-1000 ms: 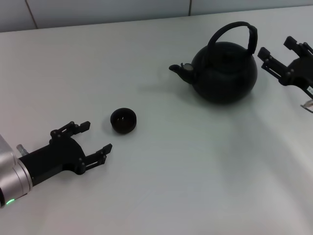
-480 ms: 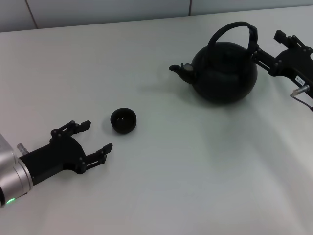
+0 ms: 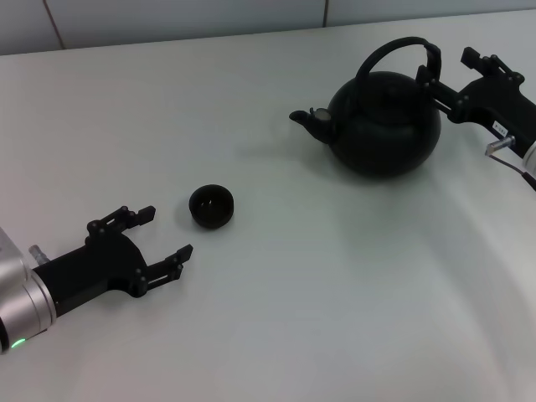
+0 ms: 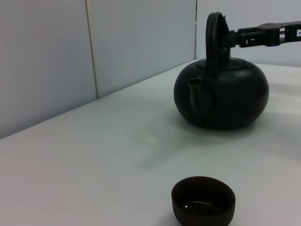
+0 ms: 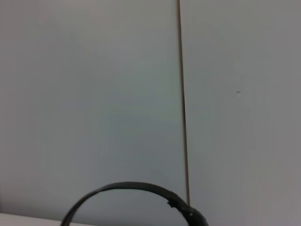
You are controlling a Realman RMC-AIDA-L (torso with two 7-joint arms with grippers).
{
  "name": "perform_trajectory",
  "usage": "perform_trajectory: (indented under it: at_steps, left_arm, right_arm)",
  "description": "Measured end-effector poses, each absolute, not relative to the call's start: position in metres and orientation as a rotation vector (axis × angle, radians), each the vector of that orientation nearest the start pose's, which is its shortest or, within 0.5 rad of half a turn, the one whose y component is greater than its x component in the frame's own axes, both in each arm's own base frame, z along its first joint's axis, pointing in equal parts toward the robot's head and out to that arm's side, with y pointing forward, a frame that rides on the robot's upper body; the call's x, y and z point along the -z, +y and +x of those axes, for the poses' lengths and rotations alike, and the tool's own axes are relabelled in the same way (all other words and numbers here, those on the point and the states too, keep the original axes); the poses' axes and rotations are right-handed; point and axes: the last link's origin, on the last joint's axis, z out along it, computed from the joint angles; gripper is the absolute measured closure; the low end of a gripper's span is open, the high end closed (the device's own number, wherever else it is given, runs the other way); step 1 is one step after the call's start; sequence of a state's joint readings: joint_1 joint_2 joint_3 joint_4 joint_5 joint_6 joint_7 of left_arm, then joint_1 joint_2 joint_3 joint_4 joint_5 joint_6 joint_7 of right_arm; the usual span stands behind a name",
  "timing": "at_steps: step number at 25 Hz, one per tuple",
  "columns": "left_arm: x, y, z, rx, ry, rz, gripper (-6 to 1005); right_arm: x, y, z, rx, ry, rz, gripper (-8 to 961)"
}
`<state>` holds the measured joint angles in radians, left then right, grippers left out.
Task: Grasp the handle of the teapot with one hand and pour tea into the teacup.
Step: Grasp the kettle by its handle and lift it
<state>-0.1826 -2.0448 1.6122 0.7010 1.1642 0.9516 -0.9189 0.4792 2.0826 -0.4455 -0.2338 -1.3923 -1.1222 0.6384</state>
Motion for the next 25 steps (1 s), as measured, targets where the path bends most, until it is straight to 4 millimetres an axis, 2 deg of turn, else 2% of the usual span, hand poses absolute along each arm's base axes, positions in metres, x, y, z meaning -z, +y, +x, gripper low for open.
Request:
perform_trajectory:
  at_steps: [4,7,18,23,25]
  left_arm:
    - [0.069,0.28,-0.301,0.472,-0.402,-2.525,189]
    - [0.069,0.28,-0.302,0.469,-0.402,-2.523,189]
    - [0.069,0.28,-0.302,0.468,-0.404,-2.522,189]
    - [0.069,0.28,-0.302,0.469,-0.402,-2.523,189]
    - [0.069,0.28,-0.302,0.469,-0.402,-2.522,189]
  right_arm:
    - [-0.004,0.35,0.337,-0.676,0.595,-1.864,137]
    - [-0.005,0.35,0.337,-0.68,0.601,-1.855,245]
    - [-0.003,0.359,0.333,-0.662,0.601,-1.862,441]
    - [0.003,0.365,0.33,-0.616,0.576,-1.889,686]
    - [0.005,0.364,0.328,-0.606,0.553,-1.896,748]
